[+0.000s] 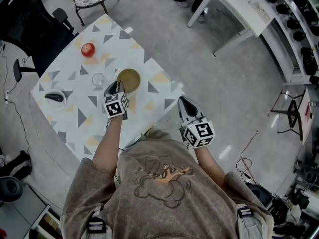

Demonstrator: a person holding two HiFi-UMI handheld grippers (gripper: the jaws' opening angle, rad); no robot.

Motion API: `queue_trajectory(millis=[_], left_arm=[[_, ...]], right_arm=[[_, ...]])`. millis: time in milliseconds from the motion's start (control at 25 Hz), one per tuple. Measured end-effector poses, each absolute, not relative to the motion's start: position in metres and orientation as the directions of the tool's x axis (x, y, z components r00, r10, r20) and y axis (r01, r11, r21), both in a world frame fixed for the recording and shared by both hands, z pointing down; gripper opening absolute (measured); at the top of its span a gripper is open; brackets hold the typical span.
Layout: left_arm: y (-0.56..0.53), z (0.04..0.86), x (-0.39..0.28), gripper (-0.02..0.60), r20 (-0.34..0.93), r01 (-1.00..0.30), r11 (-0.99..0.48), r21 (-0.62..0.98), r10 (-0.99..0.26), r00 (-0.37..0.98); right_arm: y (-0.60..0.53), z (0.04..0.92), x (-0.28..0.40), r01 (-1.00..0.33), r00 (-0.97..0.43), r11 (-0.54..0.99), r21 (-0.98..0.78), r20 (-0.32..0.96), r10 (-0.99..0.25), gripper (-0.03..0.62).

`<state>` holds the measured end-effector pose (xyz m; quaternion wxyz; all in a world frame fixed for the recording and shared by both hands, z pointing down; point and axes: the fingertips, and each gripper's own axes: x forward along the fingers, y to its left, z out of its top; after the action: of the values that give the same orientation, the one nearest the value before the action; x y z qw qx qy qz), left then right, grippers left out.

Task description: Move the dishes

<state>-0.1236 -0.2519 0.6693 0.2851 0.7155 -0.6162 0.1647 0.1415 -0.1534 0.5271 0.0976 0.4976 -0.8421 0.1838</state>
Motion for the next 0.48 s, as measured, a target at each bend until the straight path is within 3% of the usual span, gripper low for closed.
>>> queue_trajectory(millis=[120,480], left_arm=[[-0.253,0.668,-0.125,0.044,0.589,-0.975,-0.061,0.213,-0.788,0.179],[-0.254,0.649,-0.124,0.029,0.552,-0.952,-0.062,0.299,-0.803,0.226]], right_arm=[[-0.153,0.528,0.143,-0.875,-0.483,0.434,-0.214,0.348,-0.803,0.002],[-0.152,0.528,0.142,-0.871,-0.491,0.439,-0.223,0.341,-0.802,0.002]])
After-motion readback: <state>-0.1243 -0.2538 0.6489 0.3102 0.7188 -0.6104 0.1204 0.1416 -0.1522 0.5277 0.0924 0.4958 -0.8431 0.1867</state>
